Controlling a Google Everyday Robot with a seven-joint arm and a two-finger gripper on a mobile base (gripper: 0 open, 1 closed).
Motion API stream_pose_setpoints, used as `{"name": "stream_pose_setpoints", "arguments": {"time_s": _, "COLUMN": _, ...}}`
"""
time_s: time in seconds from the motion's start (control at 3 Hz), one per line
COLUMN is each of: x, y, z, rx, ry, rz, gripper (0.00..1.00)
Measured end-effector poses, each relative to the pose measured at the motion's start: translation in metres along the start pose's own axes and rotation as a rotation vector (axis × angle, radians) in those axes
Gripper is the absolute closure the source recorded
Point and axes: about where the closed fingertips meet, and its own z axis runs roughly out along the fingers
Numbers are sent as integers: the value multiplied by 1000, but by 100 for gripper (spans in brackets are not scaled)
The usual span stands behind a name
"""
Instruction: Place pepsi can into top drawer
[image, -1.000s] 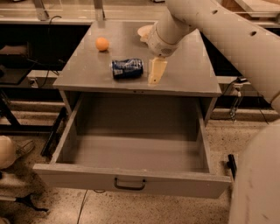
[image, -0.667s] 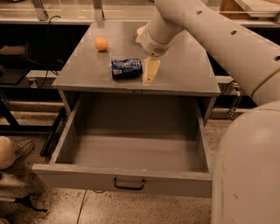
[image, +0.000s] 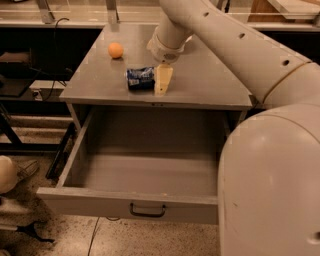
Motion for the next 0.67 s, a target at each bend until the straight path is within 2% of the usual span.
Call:
{"name": "stream_pose_setpoints", "arguments": {"time_s": 0.33, "x": -10, "y": -4, "z": 9, "rx": -11, "ry": 15, "rz": -14, "gripper": 0}}
{"name": "stream_pose_setpoints", "arguments": {"time_s": 0.67, "x": -17, "y": -5, "z": 19, "rx": -31, "ry": 26, "rz": -26, "gripper": 18}}
